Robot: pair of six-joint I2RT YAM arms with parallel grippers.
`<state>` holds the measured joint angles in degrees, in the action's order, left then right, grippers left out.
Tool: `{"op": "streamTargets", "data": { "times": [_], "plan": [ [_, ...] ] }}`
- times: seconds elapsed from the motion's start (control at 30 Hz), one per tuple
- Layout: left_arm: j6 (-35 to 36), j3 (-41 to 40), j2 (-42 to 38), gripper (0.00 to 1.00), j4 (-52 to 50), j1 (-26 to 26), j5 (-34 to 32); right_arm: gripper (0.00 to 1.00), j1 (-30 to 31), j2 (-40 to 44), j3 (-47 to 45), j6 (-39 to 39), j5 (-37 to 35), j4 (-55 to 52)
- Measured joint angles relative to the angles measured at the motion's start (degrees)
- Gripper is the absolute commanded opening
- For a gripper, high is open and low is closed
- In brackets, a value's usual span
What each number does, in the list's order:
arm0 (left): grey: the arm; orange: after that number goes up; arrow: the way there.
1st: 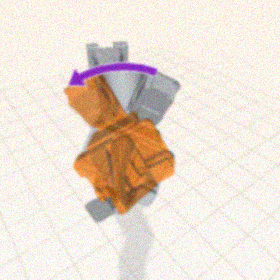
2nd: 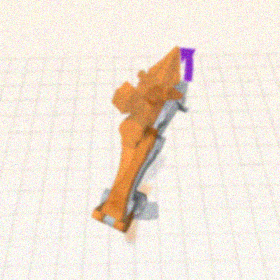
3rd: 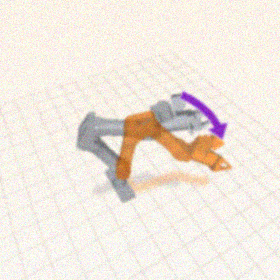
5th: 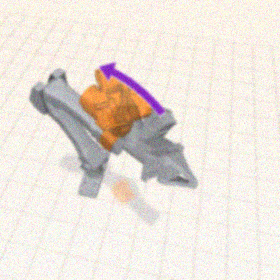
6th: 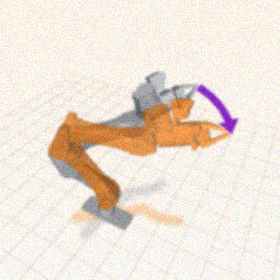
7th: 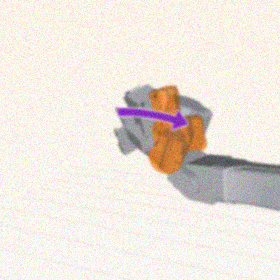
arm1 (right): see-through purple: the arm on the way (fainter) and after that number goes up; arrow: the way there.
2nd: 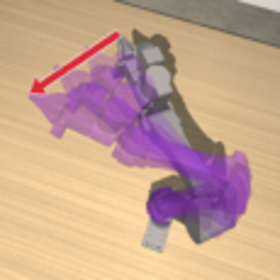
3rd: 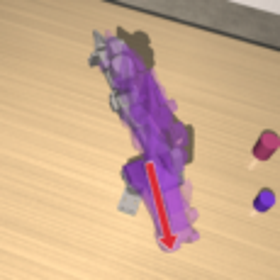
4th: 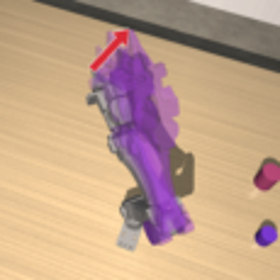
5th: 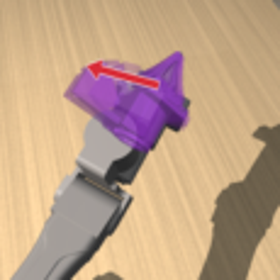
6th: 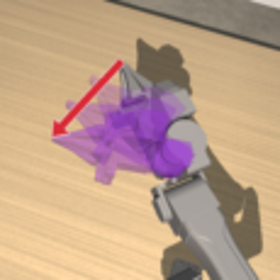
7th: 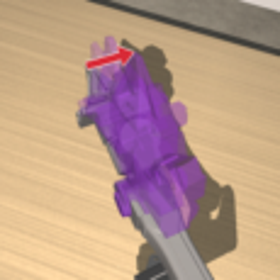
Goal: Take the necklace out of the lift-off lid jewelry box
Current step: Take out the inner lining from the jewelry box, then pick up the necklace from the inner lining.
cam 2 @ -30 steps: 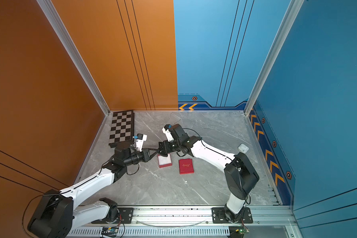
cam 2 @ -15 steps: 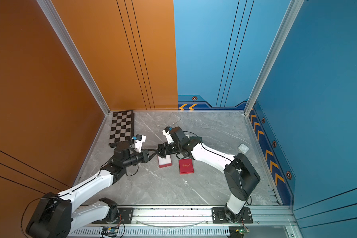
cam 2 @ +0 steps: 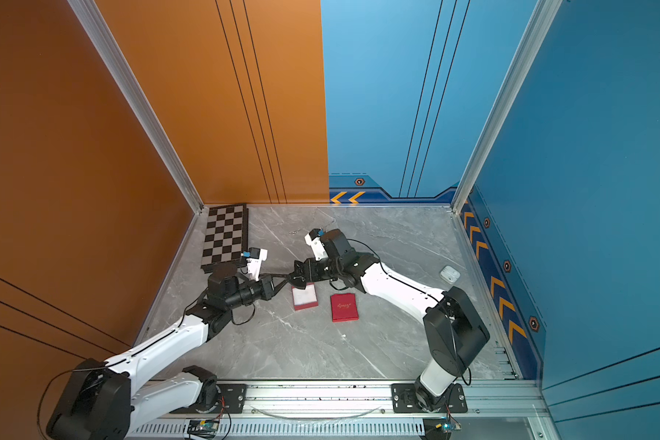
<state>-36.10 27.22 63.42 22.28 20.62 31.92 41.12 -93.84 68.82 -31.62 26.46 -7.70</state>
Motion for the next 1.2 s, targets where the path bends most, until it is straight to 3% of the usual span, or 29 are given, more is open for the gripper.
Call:
{"op": "streamTargets", "data": {
  "times": [0.6, 0.87, 1.2],
  "plan": [
    [0.7, -0.2, -1.6, 0.00, -1.5, -0.6, -2.0, 0.34, 0.9, -0.3, -0.9, -0.2, 1.9, -0.3],
    [0.7, -0.3, -2.4, 0.00, -1.6, -0.7, -2.5, 0.37, 2.3, -2.3, -0.9, -0.2, 1.9, -0.3],
    [0.7, -0.7, -2.4, 0.00, -1.6, -0.7, -2.8, 0.17, 2.4, -2.3, -0.9, -0.5, 2.0, -0.4]
  ]
}}
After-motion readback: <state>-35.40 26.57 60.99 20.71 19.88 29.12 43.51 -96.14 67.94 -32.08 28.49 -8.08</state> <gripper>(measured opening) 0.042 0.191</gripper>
